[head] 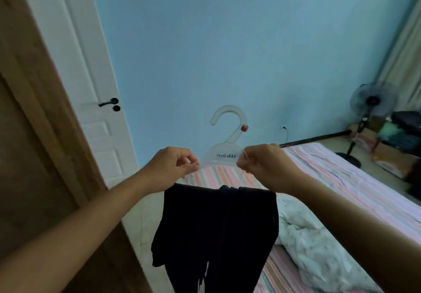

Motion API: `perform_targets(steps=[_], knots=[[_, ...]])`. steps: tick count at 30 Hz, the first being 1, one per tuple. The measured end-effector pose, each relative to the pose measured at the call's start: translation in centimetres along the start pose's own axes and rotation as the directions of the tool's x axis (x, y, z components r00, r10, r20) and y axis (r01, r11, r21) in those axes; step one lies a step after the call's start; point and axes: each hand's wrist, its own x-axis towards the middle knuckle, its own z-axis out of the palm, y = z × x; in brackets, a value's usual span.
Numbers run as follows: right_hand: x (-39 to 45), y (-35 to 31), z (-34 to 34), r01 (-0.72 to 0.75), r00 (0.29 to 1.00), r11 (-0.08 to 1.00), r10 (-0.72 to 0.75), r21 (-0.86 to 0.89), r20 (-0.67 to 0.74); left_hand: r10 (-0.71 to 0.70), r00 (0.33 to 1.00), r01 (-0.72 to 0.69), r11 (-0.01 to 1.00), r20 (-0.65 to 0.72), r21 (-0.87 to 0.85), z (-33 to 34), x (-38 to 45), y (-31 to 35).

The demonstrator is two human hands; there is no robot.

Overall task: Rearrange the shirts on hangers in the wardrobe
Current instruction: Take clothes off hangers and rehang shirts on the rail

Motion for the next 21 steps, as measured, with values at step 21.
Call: perform_targets(steps=[21], knots=[[-13.5, -4.6, 1.7, -0.519, 0.846, 0.844, 0.486, -0.134, -0.218, 0.422, 0.746, -0.414, 0.900, 0.515, -0.139, 6.4, 2.5, 0.9]])
